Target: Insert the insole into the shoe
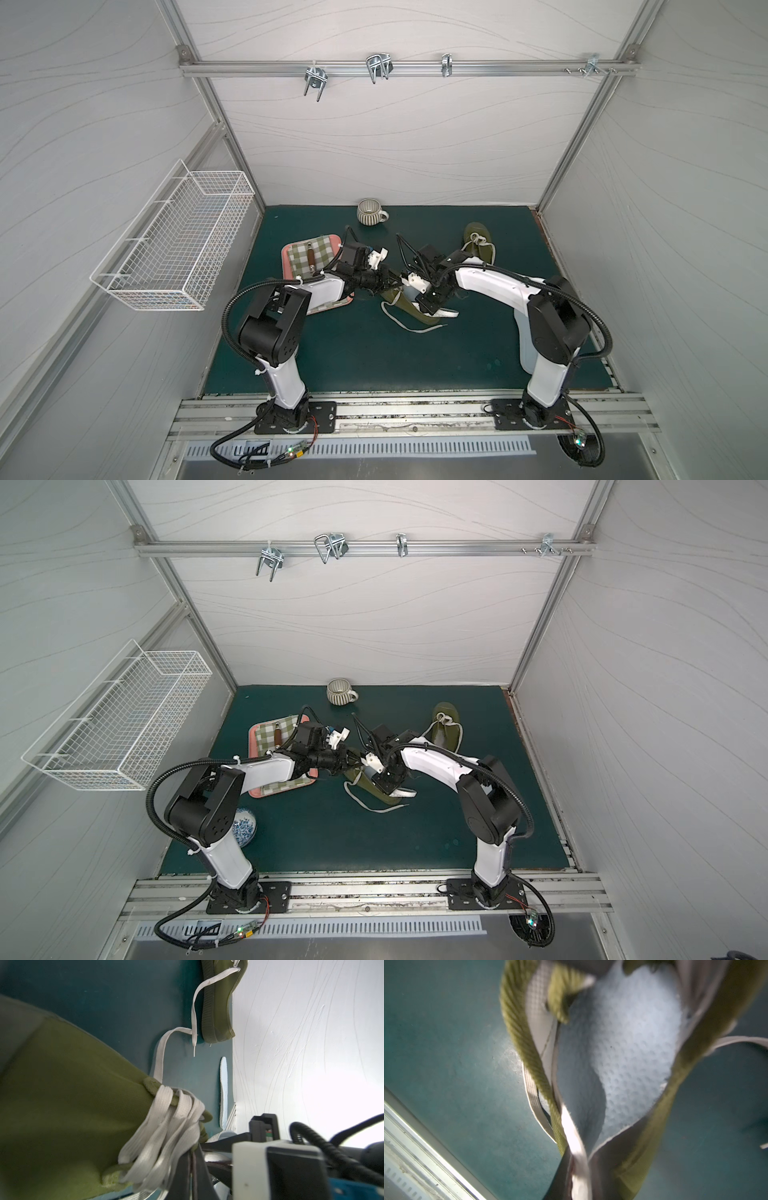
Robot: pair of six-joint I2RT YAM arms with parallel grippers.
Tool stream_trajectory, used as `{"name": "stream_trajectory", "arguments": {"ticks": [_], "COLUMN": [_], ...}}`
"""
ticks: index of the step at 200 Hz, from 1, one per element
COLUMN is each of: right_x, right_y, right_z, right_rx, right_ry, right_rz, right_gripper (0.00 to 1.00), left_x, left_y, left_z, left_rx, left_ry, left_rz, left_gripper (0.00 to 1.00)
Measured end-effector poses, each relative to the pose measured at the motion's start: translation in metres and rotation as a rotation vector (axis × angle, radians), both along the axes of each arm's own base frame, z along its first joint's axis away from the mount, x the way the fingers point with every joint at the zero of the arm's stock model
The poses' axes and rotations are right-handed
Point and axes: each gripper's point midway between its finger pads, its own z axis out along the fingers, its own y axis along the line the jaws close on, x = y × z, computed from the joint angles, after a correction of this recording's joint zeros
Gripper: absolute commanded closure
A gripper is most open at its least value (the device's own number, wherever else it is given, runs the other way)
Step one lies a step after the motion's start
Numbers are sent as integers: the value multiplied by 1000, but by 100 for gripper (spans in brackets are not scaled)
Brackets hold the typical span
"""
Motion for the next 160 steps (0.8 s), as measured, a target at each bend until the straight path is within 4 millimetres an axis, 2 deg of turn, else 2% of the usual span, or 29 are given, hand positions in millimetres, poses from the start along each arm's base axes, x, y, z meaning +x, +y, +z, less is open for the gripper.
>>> {"name": "stream_trajectory", "arguments": {"ticks": [85,160], "right_x": [5,13], "right_y": [1,22], "right_z": [0,0], "right_rx": [6,26], "right_ry": [-41,-135], "right_rz": [2,91], "right_gripper": [83,82], "left_x": [-1,4], "left_y": [4,6], "left_z": [-2,-3], "left_rx": [-19,-24], "left_ry": [24,13], "left_rz": [12,22], "left_gripper": [100,100]}}
